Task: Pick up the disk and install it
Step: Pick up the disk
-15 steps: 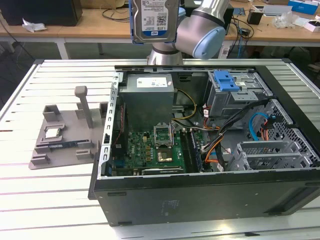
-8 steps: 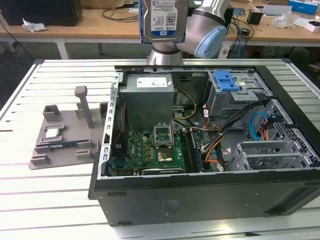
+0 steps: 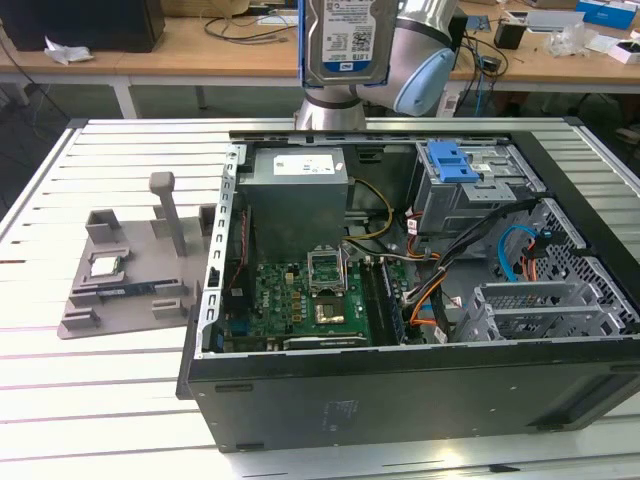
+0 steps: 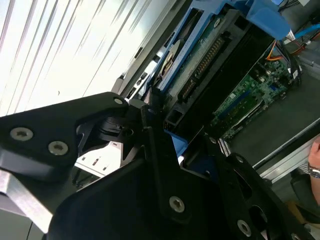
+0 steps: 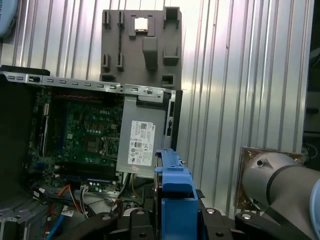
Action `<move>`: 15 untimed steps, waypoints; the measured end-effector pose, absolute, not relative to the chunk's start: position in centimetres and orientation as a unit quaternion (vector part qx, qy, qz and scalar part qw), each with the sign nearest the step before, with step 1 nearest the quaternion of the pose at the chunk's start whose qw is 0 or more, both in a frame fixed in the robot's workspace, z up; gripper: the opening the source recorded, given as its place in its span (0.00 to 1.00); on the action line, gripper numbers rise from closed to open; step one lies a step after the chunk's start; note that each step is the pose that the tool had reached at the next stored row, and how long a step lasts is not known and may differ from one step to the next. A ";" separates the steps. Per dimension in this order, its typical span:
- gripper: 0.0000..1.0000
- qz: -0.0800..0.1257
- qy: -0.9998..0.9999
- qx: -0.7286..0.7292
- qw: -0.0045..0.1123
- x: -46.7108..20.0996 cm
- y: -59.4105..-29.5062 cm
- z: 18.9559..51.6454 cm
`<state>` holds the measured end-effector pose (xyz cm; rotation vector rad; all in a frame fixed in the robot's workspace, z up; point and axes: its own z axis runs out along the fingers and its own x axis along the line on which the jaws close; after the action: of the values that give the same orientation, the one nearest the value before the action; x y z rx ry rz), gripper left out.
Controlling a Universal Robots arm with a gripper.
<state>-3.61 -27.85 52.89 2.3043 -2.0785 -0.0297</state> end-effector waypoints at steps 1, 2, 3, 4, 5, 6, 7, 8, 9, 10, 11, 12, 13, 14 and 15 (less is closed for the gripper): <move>0.37 -0.010 -0.670 0.742 0.019 -3.4 -27.8 52.9; 0.37 -0.010 -0.670 0.742 0.019 -3.0 -27.8 52.9; 0.37 -0.010 -0.670 0.742 0.019 -2.7 -27.8 52.9; 0.37 -0.010 -0.670 0.742 0.019 -2.2 -27.8 52.9; 0.37 -0.010 -0.670 0.742 0.019 -1.7 -27.8 52.9; 0.37 -0.010 -0.670 0.742 0.019 -1.3 -27.8 52.9; 0.37 -0.010 -0.670 0.742 0.019 -1.1 -27.9 52.9; 0.37 -0.010 -0.671 0.741 0.019 -1.0 -28.0 52.9; 0.37 -0.010 -0.672 0.740 0.019 -0.8 -28.2 52.9; 0.37 -0.010 -0.673 0.739 0.019 -0.8 -28.4 52.9; 0.37 -0.010 -0.673 0.739 0.019 -0.8 -28.5 52.9; 0.37 -0.010 -0.673 0.739 0.019 -0.8 -28.5 52.9; 0.37 -0.010 -0.673 0.739 0.019 -0.8 -28.5 52.9; 0.37 -0.010 -0.674 0.739 0.019 -0.8 -28.5 52.9; 0.37 -0.010 -0.677 0.735 0.019 -0.8 -28.5 52.9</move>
<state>-0.77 -28.52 52.88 2.2826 -2.1024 -0.0306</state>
